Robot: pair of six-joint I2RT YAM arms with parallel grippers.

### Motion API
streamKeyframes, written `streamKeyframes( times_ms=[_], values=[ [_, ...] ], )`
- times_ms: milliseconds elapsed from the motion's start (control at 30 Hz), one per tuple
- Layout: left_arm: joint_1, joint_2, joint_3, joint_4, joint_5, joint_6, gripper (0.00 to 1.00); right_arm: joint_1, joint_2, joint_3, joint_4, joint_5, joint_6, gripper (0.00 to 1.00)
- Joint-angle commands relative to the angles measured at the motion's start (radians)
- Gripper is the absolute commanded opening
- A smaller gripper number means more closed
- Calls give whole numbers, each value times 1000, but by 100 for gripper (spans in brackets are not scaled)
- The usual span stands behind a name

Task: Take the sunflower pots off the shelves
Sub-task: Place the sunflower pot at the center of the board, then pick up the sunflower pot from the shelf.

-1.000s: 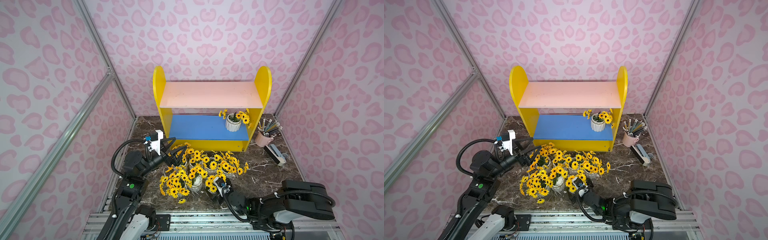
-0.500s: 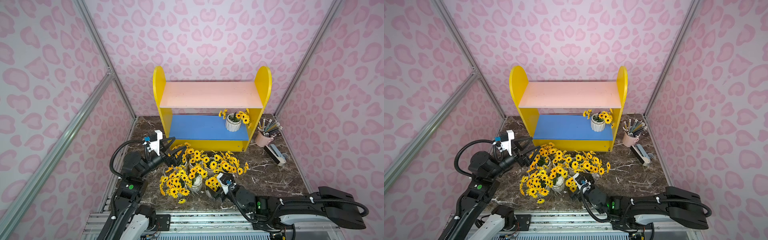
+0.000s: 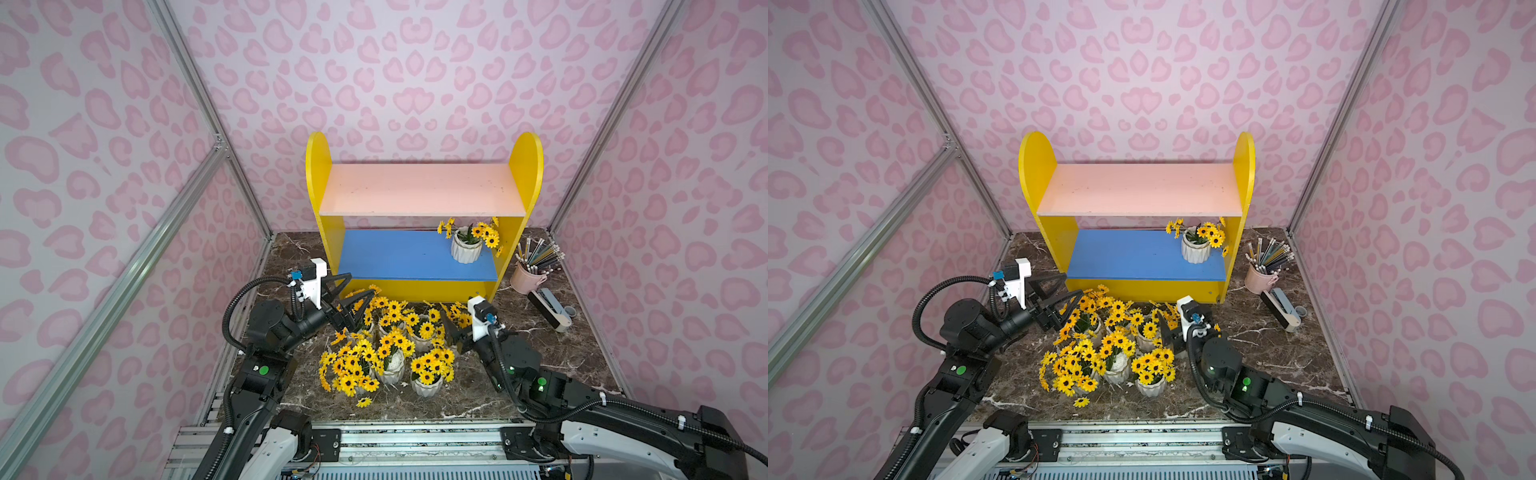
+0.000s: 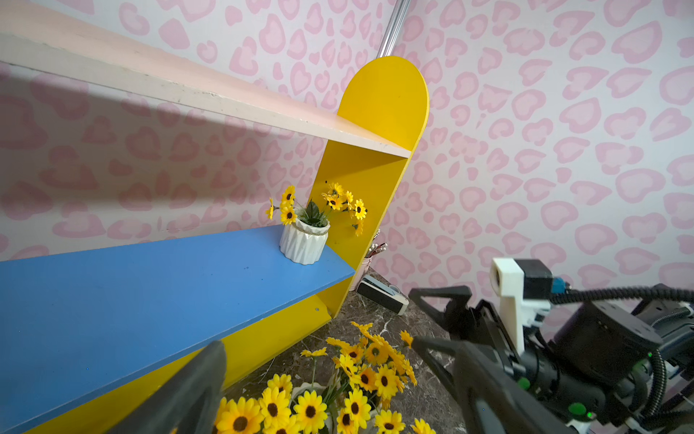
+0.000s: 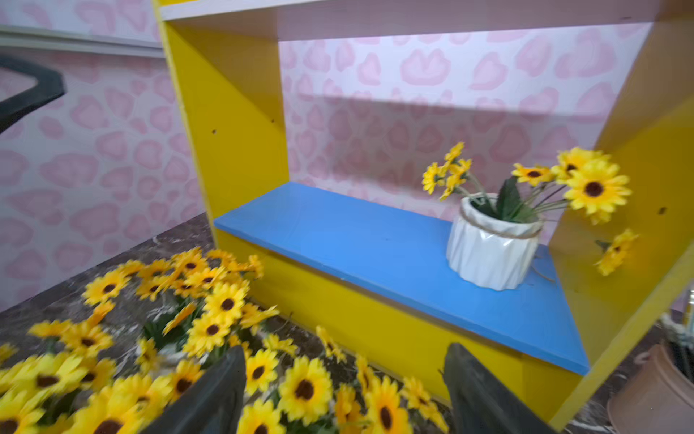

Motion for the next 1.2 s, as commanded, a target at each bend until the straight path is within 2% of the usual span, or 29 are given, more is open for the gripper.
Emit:
streamKeyframes(
  times_ms=[0,133,233,433,767,867,1167],
  values=[
    [0,0,3,15,0,8,96,-156,50,93,-70,-56,57,94],
    [1,5,3,18,3,5,96,-313,191,188,-94,-170,82,99],
    [1,3,3,17,6,5,96,-364,294,249,-95,-217,87,99],
    [1,-1,1,20,7,4,96,-402,447,298,-21,-151,149,99],
    [1,-7,3,20,11,9,97,-443,632,356,84,-83,141,99],
    [0,-15,5,13,-3,15,96,-458,666,347,153,-116,113,99],
    [1,-12,3,14,-6,16,96,-476,750,358,294,-94,49,99]
  ],
)
